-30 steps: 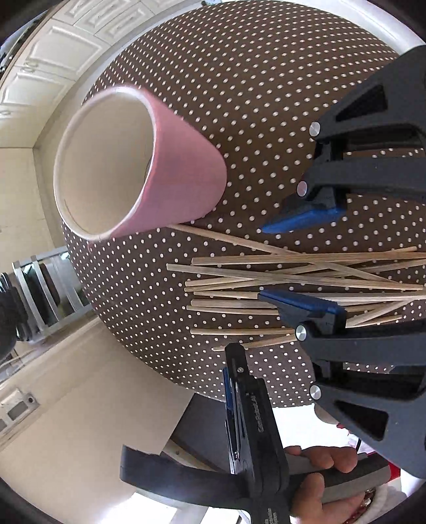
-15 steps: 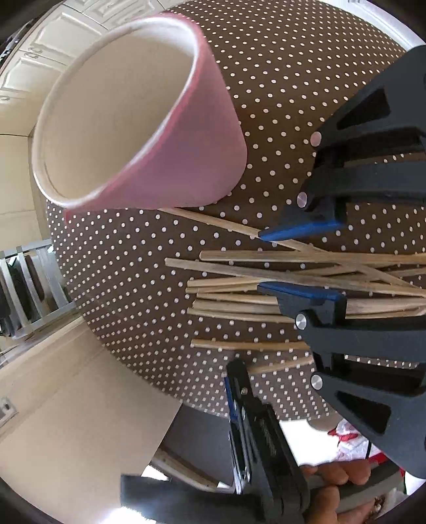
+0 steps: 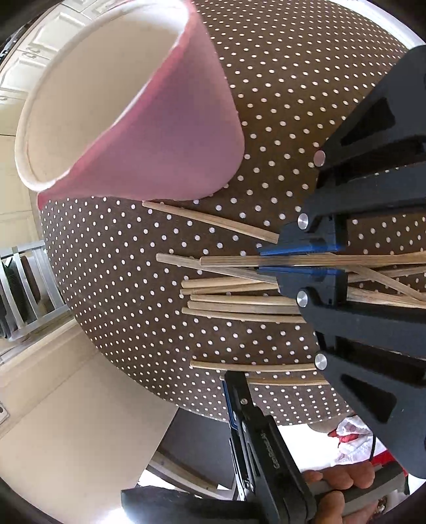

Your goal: Organize utensils

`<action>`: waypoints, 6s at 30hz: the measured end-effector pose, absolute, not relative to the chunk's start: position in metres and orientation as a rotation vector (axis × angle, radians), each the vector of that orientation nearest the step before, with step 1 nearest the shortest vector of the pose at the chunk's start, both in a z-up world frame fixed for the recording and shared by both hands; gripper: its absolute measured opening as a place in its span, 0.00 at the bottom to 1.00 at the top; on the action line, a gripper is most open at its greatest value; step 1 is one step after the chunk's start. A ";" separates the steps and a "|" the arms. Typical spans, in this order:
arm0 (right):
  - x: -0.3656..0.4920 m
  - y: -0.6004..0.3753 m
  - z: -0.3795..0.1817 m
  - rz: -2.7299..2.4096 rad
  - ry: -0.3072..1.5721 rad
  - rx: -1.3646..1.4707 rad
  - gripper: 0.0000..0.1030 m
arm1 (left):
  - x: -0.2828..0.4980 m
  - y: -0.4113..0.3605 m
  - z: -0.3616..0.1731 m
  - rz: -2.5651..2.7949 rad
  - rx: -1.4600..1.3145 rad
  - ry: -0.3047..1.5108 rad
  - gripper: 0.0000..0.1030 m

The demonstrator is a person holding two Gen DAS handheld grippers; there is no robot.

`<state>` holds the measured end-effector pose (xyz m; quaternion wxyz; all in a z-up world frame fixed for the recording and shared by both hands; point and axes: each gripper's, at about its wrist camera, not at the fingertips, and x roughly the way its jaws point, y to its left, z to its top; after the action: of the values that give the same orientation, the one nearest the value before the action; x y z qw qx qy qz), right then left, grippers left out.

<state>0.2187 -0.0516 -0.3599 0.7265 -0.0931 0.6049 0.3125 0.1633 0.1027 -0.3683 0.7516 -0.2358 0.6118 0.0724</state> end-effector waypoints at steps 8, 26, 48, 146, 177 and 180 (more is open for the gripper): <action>0.203 -0.069 -0.326 0.690 1.287 -0.122 0.05 | 0.153 0.095 -0.339 0.096 -0.536 1.289 0.05; 0.175 -0.111 -0.186 0.690 0.979 0.039 0.05 | 0.143 0.051 -0.162 -0.233 -0.389 0.967 0.05; 0.198 -0.147 -0.086 0.498 0.577 -0.023 0.05 | 0.204 0.031 -0.062 -0.229 -0.343 0.657 0.05; 0.205 -0.104 -0.338 0.557 1.214 -0.228 0.35 | 0.170 0.086 -0.367 0.107 -0.435 1.413 0.35; 0.217 -0.053 -0.341 0.613 1.185 -0.206 0.06 | 0.156 0.098 -0.348 0.083 -0.448 1.360 0.06; 0.213 -0.060 -0.326 0.619 1.166 -0.148 0.06 | 0.152 0.095 -0.334 0.063 -0.444 1.335 0.05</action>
<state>0.2133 -0.0605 -0.3261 0.7874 -0.0687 0.5413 0.2870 0.1519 0.0951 -0.3340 0.7623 -0.2039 0.6136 0.0290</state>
